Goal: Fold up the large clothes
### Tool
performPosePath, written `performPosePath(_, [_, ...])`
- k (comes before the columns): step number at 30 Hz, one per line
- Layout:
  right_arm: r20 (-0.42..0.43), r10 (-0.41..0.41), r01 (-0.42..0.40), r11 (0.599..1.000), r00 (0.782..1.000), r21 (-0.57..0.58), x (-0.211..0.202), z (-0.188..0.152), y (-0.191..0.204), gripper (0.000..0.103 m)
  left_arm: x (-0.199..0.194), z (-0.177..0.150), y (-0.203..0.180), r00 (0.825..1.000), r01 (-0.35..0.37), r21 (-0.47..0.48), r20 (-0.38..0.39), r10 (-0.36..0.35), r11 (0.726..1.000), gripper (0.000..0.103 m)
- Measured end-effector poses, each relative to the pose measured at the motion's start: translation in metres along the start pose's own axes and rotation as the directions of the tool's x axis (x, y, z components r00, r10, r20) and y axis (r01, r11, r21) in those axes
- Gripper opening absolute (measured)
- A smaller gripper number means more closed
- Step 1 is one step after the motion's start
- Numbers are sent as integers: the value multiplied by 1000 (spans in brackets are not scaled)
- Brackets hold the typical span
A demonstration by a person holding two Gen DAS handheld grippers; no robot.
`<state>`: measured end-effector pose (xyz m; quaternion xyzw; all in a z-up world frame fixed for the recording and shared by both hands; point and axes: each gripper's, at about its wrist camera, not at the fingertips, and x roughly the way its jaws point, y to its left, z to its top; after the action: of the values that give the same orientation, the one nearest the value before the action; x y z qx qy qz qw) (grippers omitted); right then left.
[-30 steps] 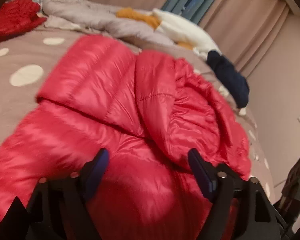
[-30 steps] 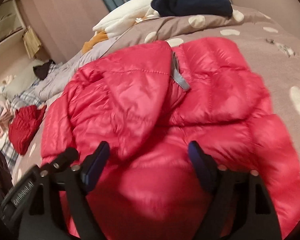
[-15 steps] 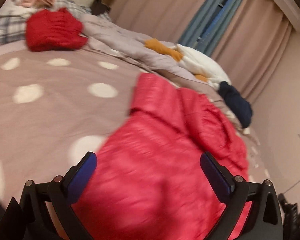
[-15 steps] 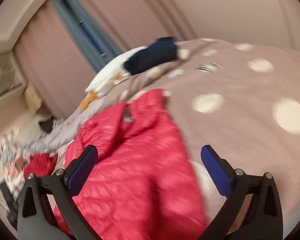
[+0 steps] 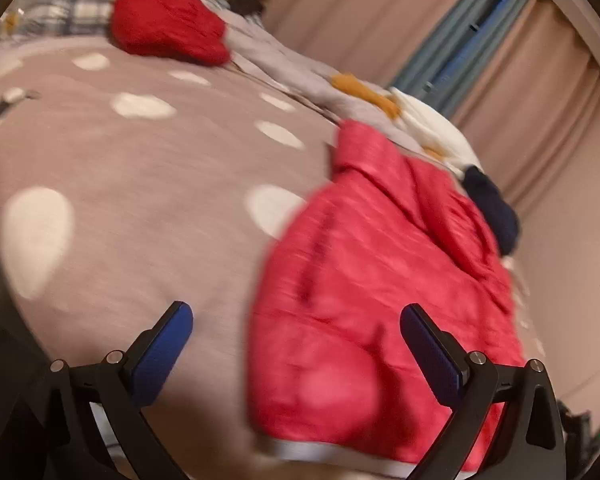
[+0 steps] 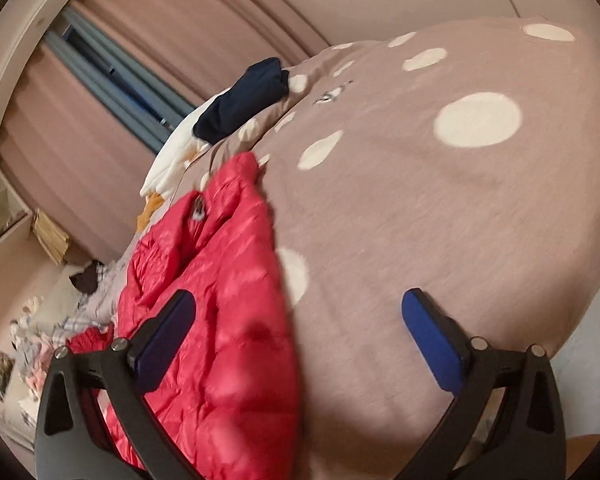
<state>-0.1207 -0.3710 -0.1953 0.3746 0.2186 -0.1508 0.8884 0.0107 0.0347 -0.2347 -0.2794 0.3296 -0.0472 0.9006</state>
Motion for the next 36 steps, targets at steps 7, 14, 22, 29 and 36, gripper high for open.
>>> performPosePath(7, [-107,83,-89,995,991,-51,21,-37,48,103,18,-7,-12,959,241,-189,-106,-263,952,102])
performPosePath(14, [-223,270,-249,961,937,116,37,-59,69,103,31,-13,-27,890,347,-299,-193,-413,889,102])
performPosePath(22, [-230,309,-277,947,923,160,43,-65,80,103,44,-5,-21,777,464,-432,-222,-589,773,92])
performPosePath(29, [-245,366,-310,920,898,238,42,-64,73,93,56,-9,-12,857,327,-397,-259,-446,858,39])
performPosePath(36, [-268,328,-263,932,906,249,45,-67,73,62,59,-11,-24,897,253,-341,-269,-352,905,22])
